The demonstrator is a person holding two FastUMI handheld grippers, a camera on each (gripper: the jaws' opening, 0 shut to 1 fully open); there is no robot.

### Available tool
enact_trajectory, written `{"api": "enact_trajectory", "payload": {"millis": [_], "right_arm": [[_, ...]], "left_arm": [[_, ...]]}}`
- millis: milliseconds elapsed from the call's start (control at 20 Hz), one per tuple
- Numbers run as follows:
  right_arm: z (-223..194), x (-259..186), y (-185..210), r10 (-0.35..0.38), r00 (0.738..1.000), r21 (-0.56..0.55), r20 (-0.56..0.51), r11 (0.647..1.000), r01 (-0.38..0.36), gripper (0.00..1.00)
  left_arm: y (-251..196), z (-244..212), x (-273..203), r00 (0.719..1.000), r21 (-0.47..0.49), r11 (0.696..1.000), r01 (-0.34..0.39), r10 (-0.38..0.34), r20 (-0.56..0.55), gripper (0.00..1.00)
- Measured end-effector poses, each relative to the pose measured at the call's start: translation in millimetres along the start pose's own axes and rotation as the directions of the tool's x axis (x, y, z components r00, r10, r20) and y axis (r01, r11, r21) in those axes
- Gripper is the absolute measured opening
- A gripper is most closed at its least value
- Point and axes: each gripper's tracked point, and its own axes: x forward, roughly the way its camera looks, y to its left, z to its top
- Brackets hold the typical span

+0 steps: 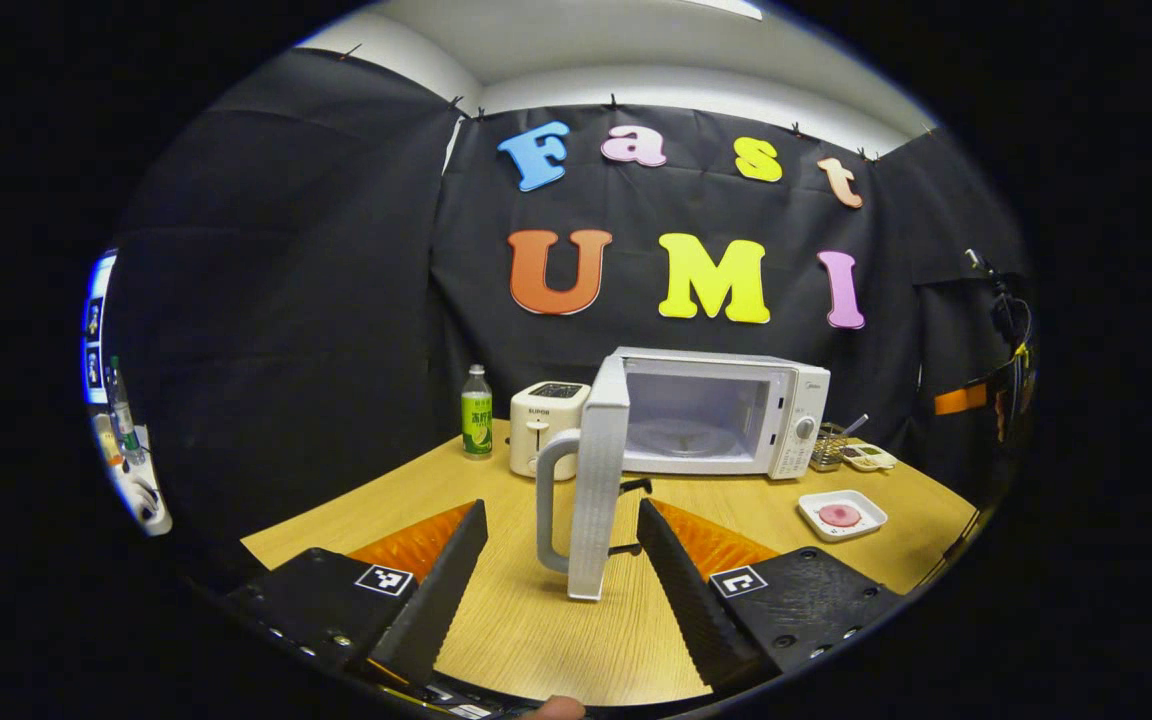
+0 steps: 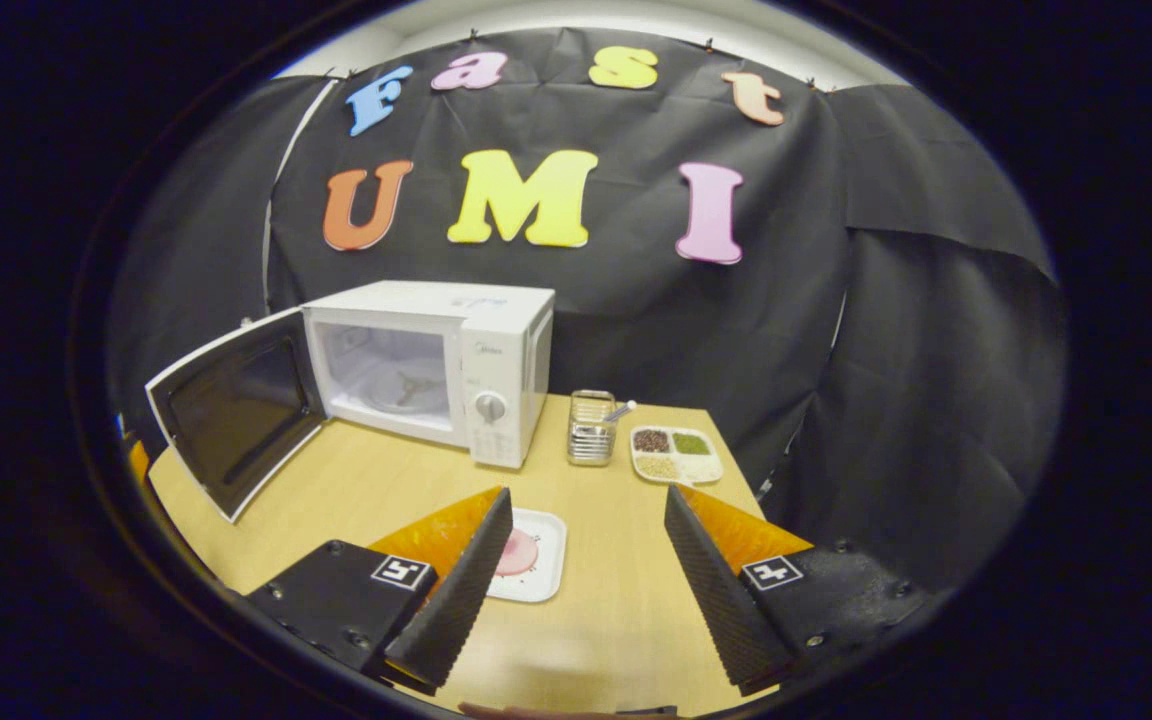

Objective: Open the microwave oven with the left hand, put the food in, and close the microwave oven.

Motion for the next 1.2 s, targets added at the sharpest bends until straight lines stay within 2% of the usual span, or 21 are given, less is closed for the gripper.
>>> {"api": "enact_trajectory", "payload": {"millis": [150, 250, 300, 450, 550, 650, 750, 800, 950, 1000, 1050, 1100, 1150, 1200], "right_arm": [[-16.4, 33.9, -0.8, 0.030, 0.991, -0.026, -0.130, 0.999, -0.033, 0.98], [-26.1, 52.4, 8.2, 0.110, 0.974, -0.014, -0.198, 0.993, -0.115, 0.98], [-29.5, 59.2, 12.4, 0.149, 0.963, -0.007, -0.225, 0.988, -0.155, 0.98], [-48.1, 84.6, 7.0, 0.192, 0.922, 0.005, -0.335, 0.979, -0.202, 0.94], [-60.5, 99.7, 5.4, 0.241, 0.890, 0.060, -0.387, 0.970, -0.237, 0.92], [-83.0, 110.3, 8.3, 0.313, 0.822, 0.162, -0.476, 0.950, -0.268, 0.88], [-102.9, 122.6, 9.8, 0.355, 0.760, 0.243, -0.545, 0.934, -0.262, 0.86], [-111.9, 129.8, 10.3, 0.371, 0.732, 0.273, -0.572, 0.927, -0.257, 0.72], [-136.9, 143.2, 24.9, 0.451, 0.639, 0.384, -0.623, 0.888, -0.252, 0.63], [-143.7, 147.7, 29.5, 0.468, 0.613, 0.410, -0.637, 0.879, -0.245, 0.66], [-149.2, 147.6, 34.7, 0.501, 0.575, 0.431, -0.647, 0.862, -0.266, 0.63], [-154.4, 147.0, 38.9, 0.527, 0.539, 0.461, -0.657, 0.847, -0.266, 0.42], [-155.6, 151.7, 41.7, 0.549, 0.527, 0.487, -0.649, 0.832, -0.266, 0.20], [-156.6, 157.3, 42.5, 0.568, 0.502, 0.523, -0.652, 0.816, -0.245, 0.16]], "left_arm": [[-12.9, 38.1, 1.2, 0.999, 0.004, 1.000, 0.021, -0.021, 0.049, 0.92], [-19.4, 64.2, 0.6, 0.994, 0.014, 1.000, 0.025, -0.026, 0.104, 0.92], [-28.5, 76.3, -1.3, 0.991, 0.010, 0.999, 0.045, -0.046, 0.124, 0.92], [-45.6, 101.2, -5.6, 0.984, -0.020, 0.997, 0.081, -0.077, 0.160, 0.92], [-59.5, 117.1, -6.5, 0.975, -0.032, 0.994, 0.109, -0.100, 0.196, 0.92], [-59.9, 119.3, -0.6, 0.979, -0.031, 0.996, 0.088, -0.081, 0.188, 0.92], [-65.0, 118.0, 3.0, 0.984, -0.014, 0.997, 0.076, -0.072, 0.164, 0.92], [-66.8, 117.9, 4.1, 0.985, -0.008, 0.997, 0.070, -0.068, 0.159, 0.92], [-82.6, 114.9, 7.9, 0.983, 0.003, 0.995, 0.100, -0.099, 0.151, 0.92], [-82.5, 112.8, 8.7, 0.984, 0.002, 0.995, 0.101, -0.100, 0.150, 0.92], [-80.9, 111.0, 10.0, 0.985, 0.001, 0.996, 0.093, -0.092, 0.149, 0.92], [-78.8, 112.5, 9.6, 0.985, 0.004, 0.997, 0.079, -0.078, 0.154, 0.92], [-77.5, 114.9, 9.4, 0.984, 0.012, 0.998, 0.068, -0.069, 0.162, 0.92], [-77.5, 115.6, 8.6, 0.984, 0.017, 0.998, 0.064, -0.066, 0.166, 0.92]]}}
